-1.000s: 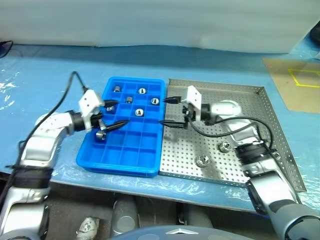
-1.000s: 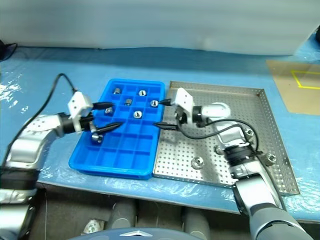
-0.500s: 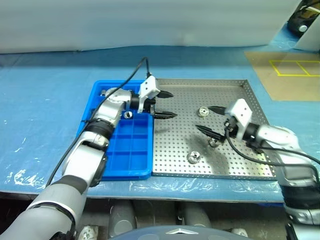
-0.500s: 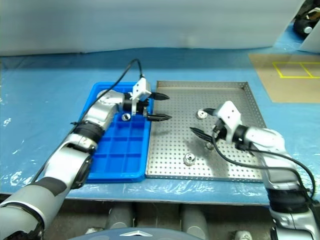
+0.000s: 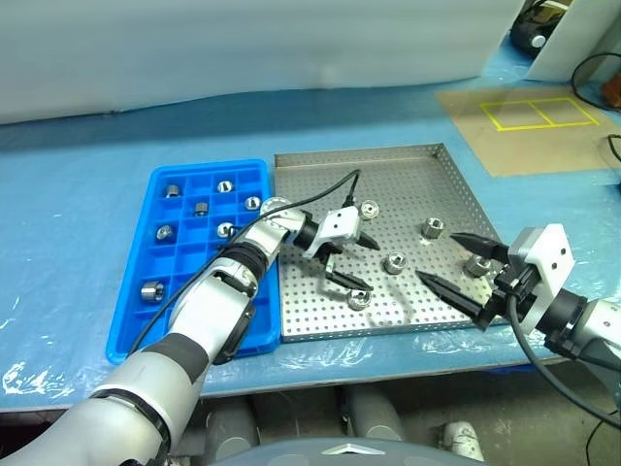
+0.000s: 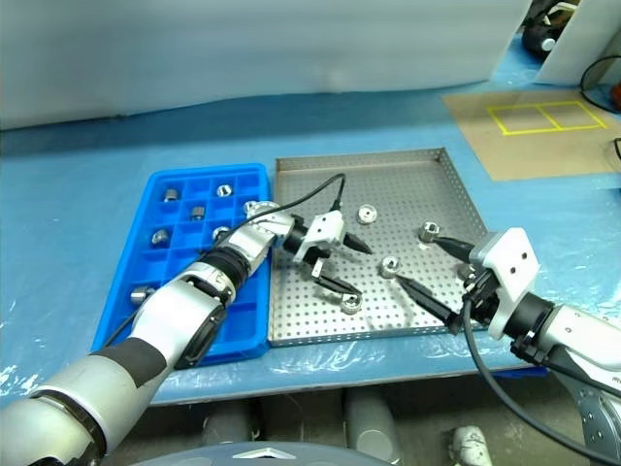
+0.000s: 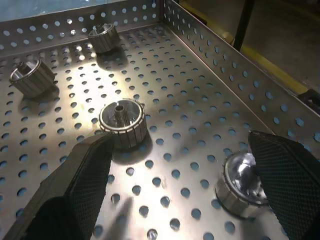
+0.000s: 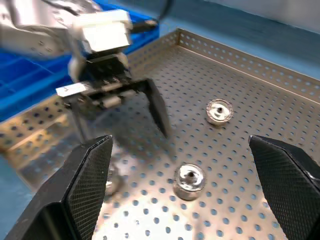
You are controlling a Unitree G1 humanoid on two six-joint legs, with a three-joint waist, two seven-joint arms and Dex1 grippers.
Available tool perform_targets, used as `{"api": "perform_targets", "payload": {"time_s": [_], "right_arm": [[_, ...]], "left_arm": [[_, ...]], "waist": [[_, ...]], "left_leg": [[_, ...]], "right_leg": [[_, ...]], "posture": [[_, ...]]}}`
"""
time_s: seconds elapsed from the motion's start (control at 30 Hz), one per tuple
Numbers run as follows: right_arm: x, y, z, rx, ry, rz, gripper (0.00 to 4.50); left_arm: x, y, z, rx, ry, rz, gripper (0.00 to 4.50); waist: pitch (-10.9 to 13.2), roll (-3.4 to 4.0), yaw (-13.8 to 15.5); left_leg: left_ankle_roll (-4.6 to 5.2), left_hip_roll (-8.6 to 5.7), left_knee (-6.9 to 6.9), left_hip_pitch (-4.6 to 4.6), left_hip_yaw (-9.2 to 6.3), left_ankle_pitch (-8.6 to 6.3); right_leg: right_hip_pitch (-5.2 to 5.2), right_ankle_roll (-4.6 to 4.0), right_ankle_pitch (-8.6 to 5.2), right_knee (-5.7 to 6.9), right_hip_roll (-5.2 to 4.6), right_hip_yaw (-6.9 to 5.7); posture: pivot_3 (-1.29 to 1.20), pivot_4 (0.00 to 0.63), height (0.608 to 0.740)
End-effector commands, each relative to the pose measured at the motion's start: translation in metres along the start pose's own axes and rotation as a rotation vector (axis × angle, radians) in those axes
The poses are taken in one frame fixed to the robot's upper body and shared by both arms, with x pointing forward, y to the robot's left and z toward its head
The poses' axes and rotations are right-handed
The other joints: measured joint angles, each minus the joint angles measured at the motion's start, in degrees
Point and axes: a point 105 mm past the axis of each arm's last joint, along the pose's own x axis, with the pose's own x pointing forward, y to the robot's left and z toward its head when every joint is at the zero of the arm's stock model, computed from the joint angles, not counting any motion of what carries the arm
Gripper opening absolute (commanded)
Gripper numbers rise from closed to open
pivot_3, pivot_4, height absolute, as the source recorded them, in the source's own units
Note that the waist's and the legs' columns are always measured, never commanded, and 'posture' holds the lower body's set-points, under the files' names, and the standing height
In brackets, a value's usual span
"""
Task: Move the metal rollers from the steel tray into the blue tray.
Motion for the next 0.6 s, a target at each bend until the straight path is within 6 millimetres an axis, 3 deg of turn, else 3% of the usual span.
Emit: {"api": "perform_targets", "payload": {"time_s": [0.03,0.4,0.6], "right_arm": [[0.003,0.017,0.005,-0.028,0.007,0.069,4.5],[0.003,0.016,0.0,-0.04,0.043,0.041,4.5],[-0.001,0.013,-0.006,-0.045,0.073,0.005,4.5]], "left_arm": [[0.003,0.007,0.005,0.056,0.013,0.047,4.48],[0.022,0.02,-0.011,-0.023,0.068,0.241,4.48],[0.033,0.013,-0.015,-0.094,0.047,0.227,4.48]], "waist": [[0.0,0.0,-0.8],[0.0,0.0,-2.7],[0.0,0.0,-4.1]], "left_leg": [[0.0,0.0,-0.01,-0.02,0.0,0.0],[0.21,-0.08,0.03,-0.19,0.0,-0.13],[0.41,-0.41,0.01,-0.28,0.0,-0.26]], "right_leg": [[0.0,0.01,0.0,-0.03,0.0,-0.01],[-0.03,0.17,-0.09,-0.17,-0.07,-0.07],[-0.03,0.3,-0.18,-0.22,-0.42,-0.11]], "posture": [[-0.73,0.15,0.74],[-0.74,0.15,0.74],[-0.75,0.15,0.74]]}}
